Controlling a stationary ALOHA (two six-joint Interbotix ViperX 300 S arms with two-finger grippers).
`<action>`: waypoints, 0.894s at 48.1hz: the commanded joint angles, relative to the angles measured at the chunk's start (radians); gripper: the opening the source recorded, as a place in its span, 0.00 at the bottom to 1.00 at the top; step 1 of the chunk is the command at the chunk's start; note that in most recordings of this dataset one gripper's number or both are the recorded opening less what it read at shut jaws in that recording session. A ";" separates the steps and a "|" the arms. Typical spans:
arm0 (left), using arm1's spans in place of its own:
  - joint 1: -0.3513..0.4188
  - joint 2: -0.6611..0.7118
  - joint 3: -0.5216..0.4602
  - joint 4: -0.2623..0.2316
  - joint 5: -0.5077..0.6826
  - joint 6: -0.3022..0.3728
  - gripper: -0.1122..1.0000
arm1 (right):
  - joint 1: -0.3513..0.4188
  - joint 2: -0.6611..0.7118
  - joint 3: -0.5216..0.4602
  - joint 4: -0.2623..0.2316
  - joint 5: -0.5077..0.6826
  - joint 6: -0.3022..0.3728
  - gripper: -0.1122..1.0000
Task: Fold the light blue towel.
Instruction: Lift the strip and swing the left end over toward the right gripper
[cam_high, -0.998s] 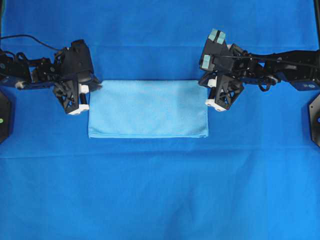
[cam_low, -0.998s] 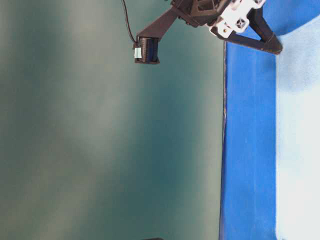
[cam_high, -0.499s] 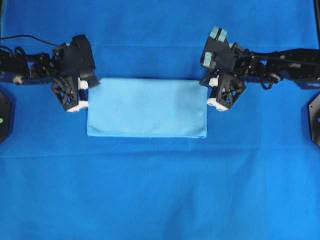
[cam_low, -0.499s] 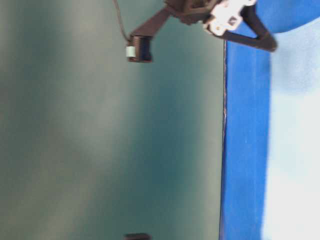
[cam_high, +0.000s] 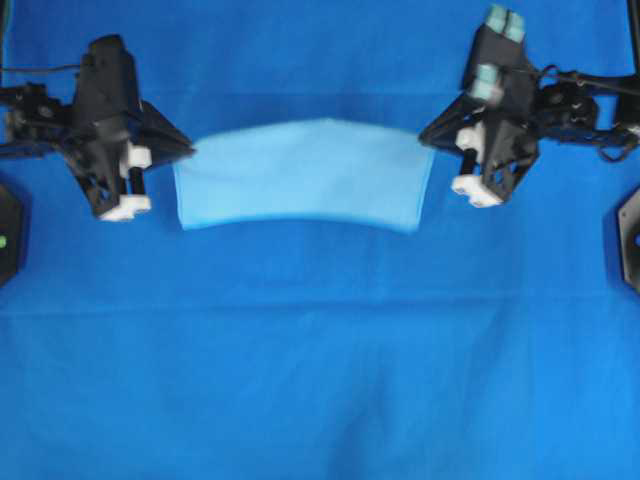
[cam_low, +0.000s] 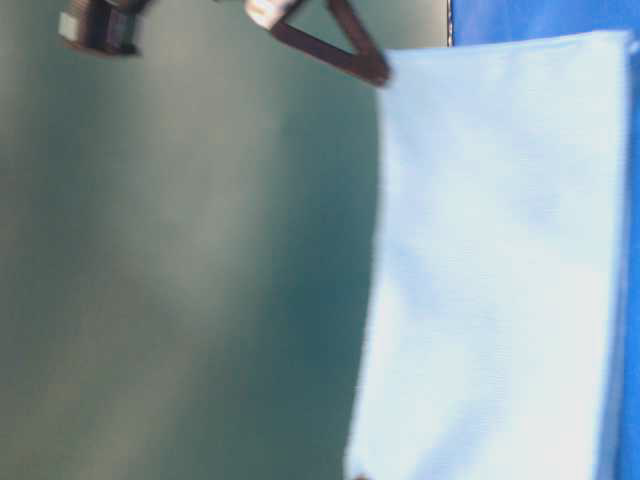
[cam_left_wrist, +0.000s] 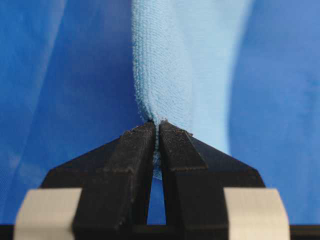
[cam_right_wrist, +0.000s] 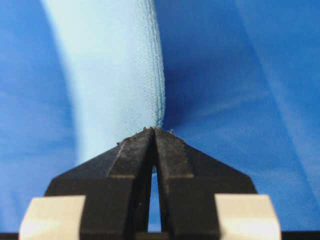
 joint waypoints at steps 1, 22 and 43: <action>-0.011 -0.052 -0.023 0.000 0.006 -0.002 0.12 | 0.011 -0.063 -0.020 -0.002 0.014 0.000 0.11; -0.094 -0.051 -0.023 -0.002 -0.048 -0.011 0.12 | -0.035 -0.049 -0.028 -0.017 -0.018 0.000 0.11; -0.359 0.183 -0.184 0.000 -0.275 0.017 0.12 | -0.187 0.164 -0.204 -0.150 -0.081 -0.012 0.11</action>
